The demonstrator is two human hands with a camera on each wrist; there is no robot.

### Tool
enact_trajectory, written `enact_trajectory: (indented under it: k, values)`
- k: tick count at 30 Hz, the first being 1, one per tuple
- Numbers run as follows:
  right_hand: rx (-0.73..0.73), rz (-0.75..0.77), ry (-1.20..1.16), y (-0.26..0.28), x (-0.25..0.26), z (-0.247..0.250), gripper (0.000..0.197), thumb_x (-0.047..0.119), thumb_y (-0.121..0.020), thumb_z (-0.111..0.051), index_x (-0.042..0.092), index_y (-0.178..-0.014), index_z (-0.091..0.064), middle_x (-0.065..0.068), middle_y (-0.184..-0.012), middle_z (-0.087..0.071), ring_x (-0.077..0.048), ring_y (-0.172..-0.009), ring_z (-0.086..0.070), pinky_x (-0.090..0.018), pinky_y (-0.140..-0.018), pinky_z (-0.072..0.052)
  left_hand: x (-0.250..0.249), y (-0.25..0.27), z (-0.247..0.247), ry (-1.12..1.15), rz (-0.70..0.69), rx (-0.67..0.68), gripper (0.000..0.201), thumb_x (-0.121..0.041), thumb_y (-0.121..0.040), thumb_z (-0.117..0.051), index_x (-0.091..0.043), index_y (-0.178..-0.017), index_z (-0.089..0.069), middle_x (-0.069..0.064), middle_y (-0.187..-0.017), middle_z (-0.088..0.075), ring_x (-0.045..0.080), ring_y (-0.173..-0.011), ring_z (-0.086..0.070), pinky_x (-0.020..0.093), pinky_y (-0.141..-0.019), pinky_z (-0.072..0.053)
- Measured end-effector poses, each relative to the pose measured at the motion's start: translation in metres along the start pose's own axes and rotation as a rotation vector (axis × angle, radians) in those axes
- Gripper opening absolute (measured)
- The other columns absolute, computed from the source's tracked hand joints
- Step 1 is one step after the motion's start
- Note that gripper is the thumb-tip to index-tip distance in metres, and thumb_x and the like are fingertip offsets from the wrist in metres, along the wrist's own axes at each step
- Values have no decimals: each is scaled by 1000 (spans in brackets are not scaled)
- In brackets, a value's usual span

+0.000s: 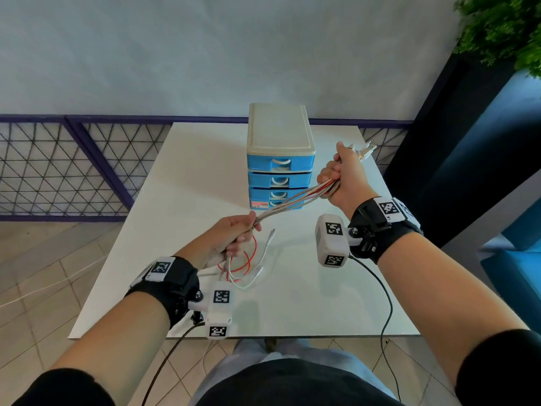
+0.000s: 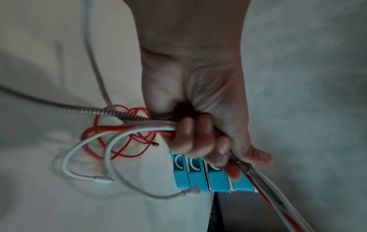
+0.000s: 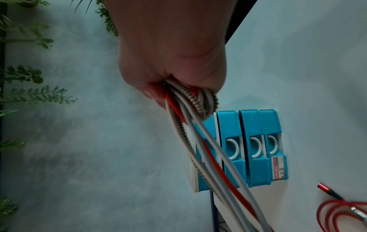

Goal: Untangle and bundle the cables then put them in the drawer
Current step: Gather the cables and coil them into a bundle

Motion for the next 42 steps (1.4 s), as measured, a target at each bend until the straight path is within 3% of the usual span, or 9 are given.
enact_trajectory:
  k: [9,18,24,28,31,33,37,39,42]
  values:
    - [-8,56,-5,2,18,5,34,33,-95,-55,19,-67,-42,7,-47,-31,-7,-37,-29,-21,-44,-31,14,3,14,-643,-117,13,58,-61,-92,-29,-21,-52,-43,-6,-51,-40,10,-46,-34,21,-52,-32]
    - [165,56,271,9,-8,-14,36,29,-95,-57,20,-65,-40,5,-44,-28,-8,-33,-26,-20,-37,-31,10,-25,15,-1663,48,-60,55,-57,-96,-22,-20,-111,-60,8,-101,-65,29,-92,-60,37,-73,-43]
    - [187,88,324,11,-10,-11,37,29,-94,-58,20,-64,-38,3,-48,-28,-9,-37,-27,-22,-38,-33,27,-30,22,-1235,94,-33,35,-41,-99,-37,-15,-85,-57,6,-85,-61,30,-84,-58,34,-78,-44]
    - [202,80,319,11,-16,-8,37,29,-95,-57,20,-64,-39,2,-48,-28,-9,-37,-28,-23,-39,-33,26,-32,23,-997,91,39,31,-12,-96,-39,-17,-124,-51,2,-119,-56,23,-115,-53,26,-91,-38]
    - [234,53,335,14,-27,-12,37,30,-95,-57,19,-65,-38,3,-47,-28,-9,-36,-27,-22,-39,-33,9,-33,6,-812,-157,-33,38,-11,-95,-40,-23,-130,-48,-6,-135,-47,14,-132,-41,29,-109,-31]
    - [266,33,324,17,-33,-16,36,29,-96,-56,18,-66,-39,3,-46,-28,-9,-36,-27,-22,-39,-32,-10,-28,-18,-648,-297,-79,27,-27,-101,-37,-24,-118,-58,-11,-125,-55,7,-122,-50,26,-106,-35]
    - [362,-25,237,22,-32,-23,36,29,-98,-53,17,-67,-40,5,-42,-29,-7,-34,-27,-21,-37,-33,-32,-21,-57,-487,-185,102,74,-57,-96,-10,-18,-76,-70,2,-81,-73,11,-80,-69,24,-86,-47]
    - [387,-45,181,21,-23,-22,35,30,-98,-51,17,-67,-41,6,-41,-30,-6,-32,-28,-20,-36,-33,-28,-18,-56,-500,-94,179,79,-68,-88,-7,-18,-55,-59,4,-49,-58,19,-52,-62,29,-70,-49]
    - [380,-48,103,16,-7,-14,35,31,-99,-50,17,-68,-42,8,-40,-30,-4,-31,-28,-19,-34,-33,-17,-14,-42,-459,36,236,70,-74,-83,-18,-17,-52,-43,3,-45,-28,17,-36,-34,28,-65,-47]
Point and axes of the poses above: each hand's wrist, its own y-axis away from the middle knuckle, its own z-axis out of the back of the hand, x = y × z, the point moved 1 cm from there along -y, towards the middle knuckle
